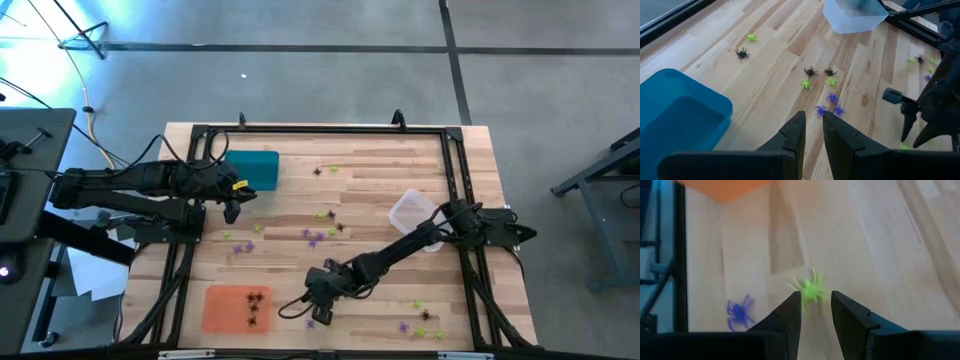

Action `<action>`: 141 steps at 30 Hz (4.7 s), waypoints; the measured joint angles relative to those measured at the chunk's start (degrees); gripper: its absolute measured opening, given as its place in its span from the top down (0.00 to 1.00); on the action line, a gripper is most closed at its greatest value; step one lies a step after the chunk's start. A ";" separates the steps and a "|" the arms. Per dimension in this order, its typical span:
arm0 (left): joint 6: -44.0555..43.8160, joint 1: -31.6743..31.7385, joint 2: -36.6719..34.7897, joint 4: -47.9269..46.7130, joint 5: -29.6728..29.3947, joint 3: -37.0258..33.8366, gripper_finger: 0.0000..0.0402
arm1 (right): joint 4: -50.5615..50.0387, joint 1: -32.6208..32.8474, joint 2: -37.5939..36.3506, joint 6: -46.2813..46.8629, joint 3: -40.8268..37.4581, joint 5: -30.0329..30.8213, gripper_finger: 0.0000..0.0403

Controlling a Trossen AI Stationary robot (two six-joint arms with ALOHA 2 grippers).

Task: Sort Halloween decoration
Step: Put the green spider toy into the blue bin

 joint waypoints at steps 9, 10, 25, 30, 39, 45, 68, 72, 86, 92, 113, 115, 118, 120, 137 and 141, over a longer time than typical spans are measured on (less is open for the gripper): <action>-0.05 0.00 0.00 0.01 0.28 0.00 0.87 | 1.82 0.13 2.41 1.62 0.22 -0.40 0.74; -0.21 0.00 0.00 0.02 0.29 0.00 0.87 | 2.01 0.13 2.65 1.65 0.24 -0.60 0.74; -0.38 0.00 0.02 0.00 0.30 0.00 0.87 | 2.01 -0.12 2.99 0.41 0.13 -1.70 0.98; -0.44 0.00 0.02 0.00 0.30 0.00 0.87 | 1.41 -0.85 2.21 -2.61 0.03 -2.75 1.00; -0.52 -0.01 0.00 0.04 0.30 0.00 0.87 | -3.53 -3.38 -2.86 -9.10 -0.17 -1.85 1.00; -0.56 -0.01 0.02 2.58 0.31 0.00 0.87 | -9.39 -5.87 -8.54 -13.63 -0.11 2.92 1.00; 9.23 -0.02 15.69 29.53 11.36 0.00 0.72 | -10.47 -17.05 -22.30 -36.28 0.02 19.30 1.00; 9.57 0.04 17.99 29.81 11.30 0.00 0.70 | -9.80 -17.76 -22.30 -38.38 0.02 21.39 1.00; 10.56 0.20 22.50 34.39 10.61 0.00 0.66 | -4.64 -17.50 -22.34 -40.65 0.02 21.19 1.00; 10.56 0.22 22.64 34.36 10.26 0.00 0.67 | -3.78 -17.03 -22.34 -40.84 0.26 20.62 1.00; 9.01 0.20 22.62 34.18 11.58 0.00 0.99 | -3.90 -15.98 -22.40 -40.61 0.33 20.76 0.92; 8.97 0.20 22.62 34.24 11.55 0.00 1.00 | -4.29 -16.23 -22.56 -40.68 0.35 20.72 0.86; 7.47 0.22 22.58 34.35 11.20 0.00 1.00 | -5.83 -16.28 -23.28 -40.76 0.35 21.61 0.77; 6.99 0.24 22.33 34.25 10.39 0.00 1.00 | -8.95 -16.20 -24.70 -40.68 0.35 23.17 0.73; 17.71 27.55 19.27 2.79 -1.30 5.02 1.00 | -55.30 -13.09 -35.36 -7.82 -0.38 23.17 0.69; 19.93 38.14 22.59 -2.05 1.88 4.99 0.99 | -57.44 -11.62 -35.46 -5.52 -2.87 22.16 0.69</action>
